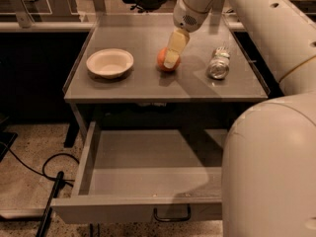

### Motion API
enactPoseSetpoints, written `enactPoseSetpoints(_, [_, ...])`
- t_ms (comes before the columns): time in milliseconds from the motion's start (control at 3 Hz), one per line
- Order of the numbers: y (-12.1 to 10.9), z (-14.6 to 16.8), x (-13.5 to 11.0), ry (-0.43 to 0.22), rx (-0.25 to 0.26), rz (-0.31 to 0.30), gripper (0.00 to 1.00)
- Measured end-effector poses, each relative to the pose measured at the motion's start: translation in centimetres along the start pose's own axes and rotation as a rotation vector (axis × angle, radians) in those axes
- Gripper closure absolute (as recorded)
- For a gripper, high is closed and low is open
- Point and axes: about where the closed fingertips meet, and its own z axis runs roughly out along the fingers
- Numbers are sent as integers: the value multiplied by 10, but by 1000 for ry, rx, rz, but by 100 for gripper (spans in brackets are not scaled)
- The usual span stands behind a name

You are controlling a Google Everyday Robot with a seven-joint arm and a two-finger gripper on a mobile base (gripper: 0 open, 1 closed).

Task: Place orange into top drawer

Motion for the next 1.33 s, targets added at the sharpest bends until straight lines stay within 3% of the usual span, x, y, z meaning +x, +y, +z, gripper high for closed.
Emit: enactPoseSetpoints(1333, [3, 58, 10, -10, -104, 48, 0])
